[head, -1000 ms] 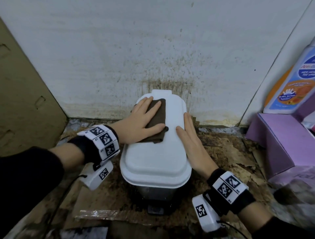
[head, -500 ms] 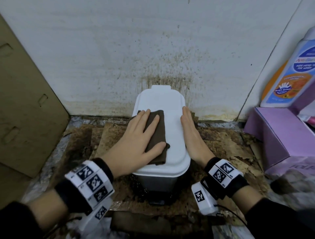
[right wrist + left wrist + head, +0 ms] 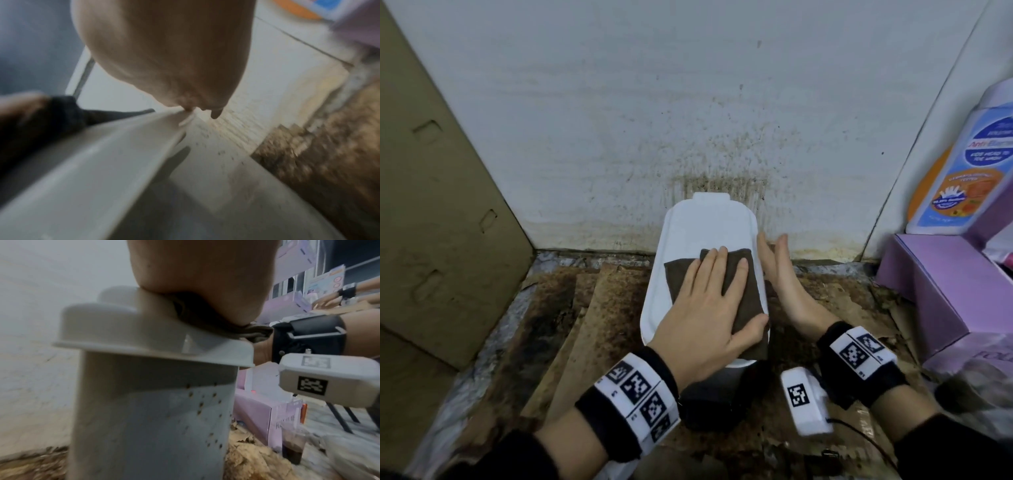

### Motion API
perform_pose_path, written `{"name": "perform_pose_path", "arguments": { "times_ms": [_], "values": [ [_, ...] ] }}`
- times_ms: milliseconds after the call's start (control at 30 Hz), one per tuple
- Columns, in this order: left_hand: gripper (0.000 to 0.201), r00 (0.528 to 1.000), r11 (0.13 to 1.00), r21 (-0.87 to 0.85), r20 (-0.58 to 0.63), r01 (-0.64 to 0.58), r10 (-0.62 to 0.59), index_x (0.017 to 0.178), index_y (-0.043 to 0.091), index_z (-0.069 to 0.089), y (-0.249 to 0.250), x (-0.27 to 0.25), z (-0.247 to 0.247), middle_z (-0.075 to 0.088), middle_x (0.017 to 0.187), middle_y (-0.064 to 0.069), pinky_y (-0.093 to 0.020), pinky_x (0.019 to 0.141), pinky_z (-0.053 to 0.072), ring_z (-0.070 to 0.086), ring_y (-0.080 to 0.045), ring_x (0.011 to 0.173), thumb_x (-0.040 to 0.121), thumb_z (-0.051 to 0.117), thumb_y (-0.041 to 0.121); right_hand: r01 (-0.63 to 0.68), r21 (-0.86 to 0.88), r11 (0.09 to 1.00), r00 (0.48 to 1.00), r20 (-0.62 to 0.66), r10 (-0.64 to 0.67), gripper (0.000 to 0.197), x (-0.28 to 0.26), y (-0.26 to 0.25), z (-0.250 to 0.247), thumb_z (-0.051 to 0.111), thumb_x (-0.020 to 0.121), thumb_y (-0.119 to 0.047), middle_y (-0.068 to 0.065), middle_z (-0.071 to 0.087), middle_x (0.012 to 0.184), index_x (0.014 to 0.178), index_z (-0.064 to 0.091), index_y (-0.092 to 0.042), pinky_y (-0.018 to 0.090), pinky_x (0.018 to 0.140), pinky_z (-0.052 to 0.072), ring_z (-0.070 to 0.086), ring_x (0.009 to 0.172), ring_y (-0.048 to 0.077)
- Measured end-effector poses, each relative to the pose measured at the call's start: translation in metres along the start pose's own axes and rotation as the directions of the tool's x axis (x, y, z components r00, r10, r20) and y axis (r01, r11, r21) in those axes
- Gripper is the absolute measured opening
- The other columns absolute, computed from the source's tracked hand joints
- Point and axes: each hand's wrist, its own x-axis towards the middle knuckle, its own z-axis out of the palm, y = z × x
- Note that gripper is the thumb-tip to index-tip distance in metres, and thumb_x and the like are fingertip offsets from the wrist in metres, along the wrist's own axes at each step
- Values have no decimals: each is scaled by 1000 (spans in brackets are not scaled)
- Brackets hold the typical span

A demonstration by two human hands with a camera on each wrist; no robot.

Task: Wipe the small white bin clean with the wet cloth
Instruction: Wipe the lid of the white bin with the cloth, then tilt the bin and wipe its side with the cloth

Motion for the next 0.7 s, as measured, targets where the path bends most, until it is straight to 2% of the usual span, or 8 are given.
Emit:
{"name": "perform_pose_path", "arguments": {
  "times_ms": [67, 133, 233, 300, 433, 533, 633, 700],
  "values": [
    [76, 1000, 1000, -12, 2, -17, 17, 164, 17, 6, 6, 4, -1, -3, 171, -15, -43, 127, -4, -10, -24, 158, 103, 19, 60, -6, -23, 1000, 1000, -21, 6, 94, -3, -3, -5, 5, 75, -99, -28, -6, 169, 159, 1, -56, 45, 130, 4, -4, 157, -1],
    [70, 999, 998, -56, 9, -38, 39, 164, 18, 6, 13, 8, -4, -6, 171, -12, -38, 126, -10, -13, -20, 157, 106, 18, 55, 4, -9, 1000, 996, -91, -5, 96, -9, -10, -3, 6, 76, -98, -30, -1, 168, 160, 4, -52, 38, 129, 7, 1, 156, -3],
    [61, 998, 958, -286, 61, 3, 15, 164, 21, 10, 15, 13, -11, -6, 171, 1, -26, 123, -15, -18, -3, 153, 109, 18, 48, 90, 26, 996, 964, -253, -81, 78, -21, -18, 8, 9, 86, -88, -34, 28, 157, 153, 29, -54, 22, 120, 20, 27, 146, -11],
    [56, 998, 885, -462, 50, 62, -44, 162, 22, 19, 7, 13, -14, 4, 171, 7, -22, 123, -12, -10, 6, 149, 110, 23, 42, 120, -14, 993, 946, -300, -119, 61, -32, -20, 19, 11, 94, -80, -38, 40, 150, 143, 40, -59, 20, 120, 26, 34, 138, -20],
    [45, 988, 660, -749, -55, 53, -142, 155, 27, 39, -15, 6, -20, 35, 161, 18, -24, 126, 13, 20, 10, 148, 111, 33, 31, 137, -254, 957, 959, -208, -193, 62, -48, -19, 46, 24, 106, -56, -18, 19, 169, 163, 23, -31, 27, 129, 11, 12, 153, -8],
    [39, 969, 528, -849, -142, -14, -203, 146, 27, 52, -19, 0, -25, 56, 143, 19, -14, 110, 35, 47, 9, 133, 110, 36, 21, 164, -587, 793, 916, -208, -344, 56, -47, -17, 64, 29, 112, -37, -14, 1, 172, 165, 15, -24, 24, 127, -3, -9, 156, -4],
    [37, 886, 647, -763, -303, -3, -353, 140, 22, 57, -25, -6, -25, 64, 127, 17, -12, 93, 46, 60, 3, 111, 107, 42, 13, 174, -759, 627, 893, -147, -425, 55, -46, -22, 69, 29, 112, -30, -4, 13, 173, 164, 19, -17, 22, 126, -7, 0, 158, 5],
    [38, 865, 789, -612, -360, 64, -350, 140, 18, 54, -32, -13, -20, 60, 133, 11, -16, 101, 41, 55, -1, 120, 105, 42, 10, 185, -806, 562, 908, -78, -411, 56, -45, -22, 73, 27, 112, -34, 0, 16, 172, 164, 19, -15, 21, 125, -6, 7, 159, 9]
  ]
}}
